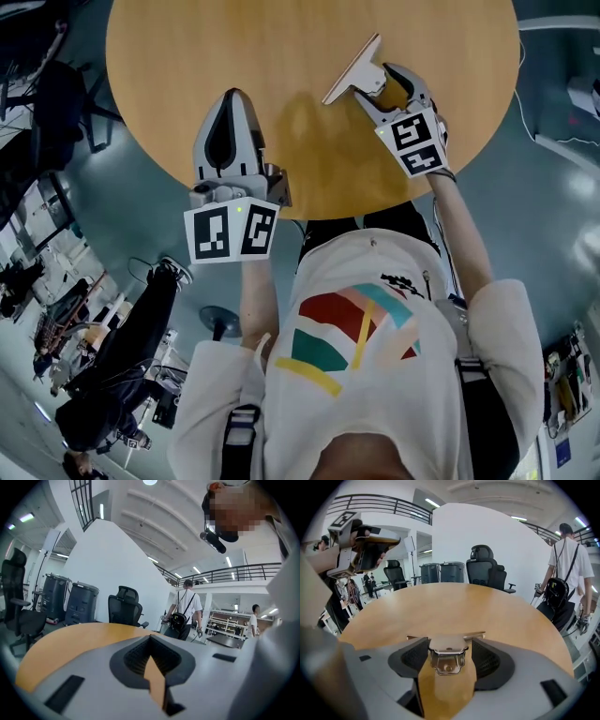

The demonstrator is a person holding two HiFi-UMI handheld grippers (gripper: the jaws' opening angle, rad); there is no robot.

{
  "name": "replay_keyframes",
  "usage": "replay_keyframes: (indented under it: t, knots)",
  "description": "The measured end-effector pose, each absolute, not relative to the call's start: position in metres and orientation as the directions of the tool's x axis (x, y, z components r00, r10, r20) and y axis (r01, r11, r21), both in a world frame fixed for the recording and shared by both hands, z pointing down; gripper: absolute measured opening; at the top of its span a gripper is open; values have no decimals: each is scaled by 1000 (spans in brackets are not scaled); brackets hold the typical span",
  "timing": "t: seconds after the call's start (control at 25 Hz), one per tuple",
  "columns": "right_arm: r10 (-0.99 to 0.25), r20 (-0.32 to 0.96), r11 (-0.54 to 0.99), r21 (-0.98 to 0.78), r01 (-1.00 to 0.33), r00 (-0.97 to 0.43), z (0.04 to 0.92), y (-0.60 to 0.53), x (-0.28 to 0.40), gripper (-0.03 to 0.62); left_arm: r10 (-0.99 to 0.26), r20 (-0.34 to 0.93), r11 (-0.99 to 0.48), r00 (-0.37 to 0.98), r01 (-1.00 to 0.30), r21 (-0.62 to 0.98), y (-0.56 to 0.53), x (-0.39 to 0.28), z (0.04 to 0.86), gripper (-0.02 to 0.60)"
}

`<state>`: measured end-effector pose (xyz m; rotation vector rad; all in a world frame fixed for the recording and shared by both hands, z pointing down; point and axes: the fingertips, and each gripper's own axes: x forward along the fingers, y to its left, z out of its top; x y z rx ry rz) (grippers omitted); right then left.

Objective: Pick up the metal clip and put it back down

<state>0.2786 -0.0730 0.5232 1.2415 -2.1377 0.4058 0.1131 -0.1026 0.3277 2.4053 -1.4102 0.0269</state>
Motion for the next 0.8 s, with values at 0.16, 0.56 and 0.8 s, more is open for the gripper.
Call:
replay_keyframes:
  t: [0.16,0.56,0.8]
  knots:
    - [-730,568,515,91,-852,-380,463,-80,272,268,-873,84,-446,480,-856,259,-113,90,283,43]
    - [-861,-9,508,21,-861,-508,183,-97,247,265,-879,-141,-477,456,-838,265,-124,68,166,43]
    - [-898,-138,420,10,-907,-418,139,-74,259,12,-838,-146,-546,526,-796,262,-121,110,155,43]
